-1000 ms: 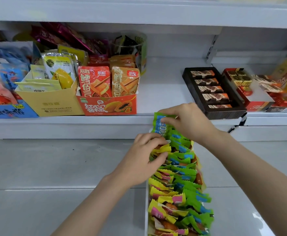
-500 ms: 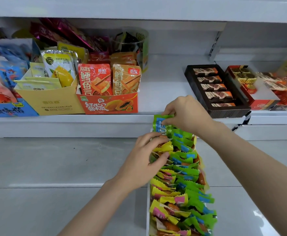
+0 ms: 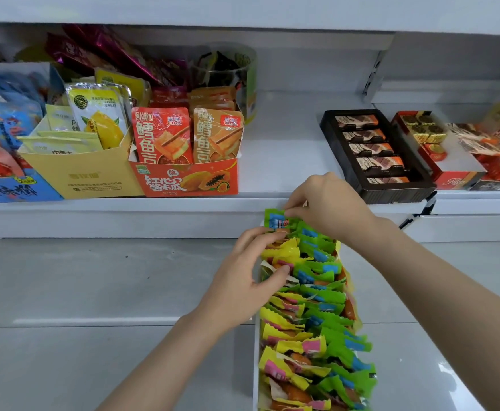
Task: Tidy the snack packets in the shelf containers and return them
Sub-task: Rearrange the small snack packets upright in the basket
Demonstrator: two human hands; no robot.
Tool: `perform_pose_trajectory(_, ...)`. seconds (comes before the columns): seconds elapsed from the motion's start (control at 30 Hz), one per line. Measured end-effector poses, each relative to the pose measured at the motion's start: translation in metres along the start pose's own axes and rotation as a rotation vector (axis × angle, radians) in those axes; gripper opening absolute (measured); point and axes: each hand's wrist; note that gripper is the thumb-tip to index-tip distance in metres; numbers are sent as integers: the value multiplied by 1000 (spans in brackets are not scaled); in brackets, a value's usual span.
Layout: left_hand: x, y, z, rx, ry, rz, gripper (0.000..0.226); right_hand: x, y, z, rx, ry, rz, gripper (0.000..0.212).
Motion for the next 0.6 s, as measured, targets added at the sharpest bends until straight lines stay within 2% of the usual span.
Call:
perform_pose_trajectory(0.2,-1,2,0,2,-6,-5,49,-6,-1,6,-76,-27,-65,15)
perform_pose_trajectory(0.3,-1,2,1,4,-8,-4,52,-6,-1,9,-64,-57,-114,13)
perform_pose_trajectory(0.47,-2,5,3,2,-18,9,58,-6,1,7,-112,-4,-39,14)
perform_pose_trajectory(0.6,-4,0,6,-3,-75,-181,60,4,-16,-11,87,-45,171,14)
Point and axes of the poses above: each hand's wrist, its own z-axis towards the middle knuckle, its own y-axis out of the palm, x = y × z, and after that the axes turned 9 degrees about -y, right-handed
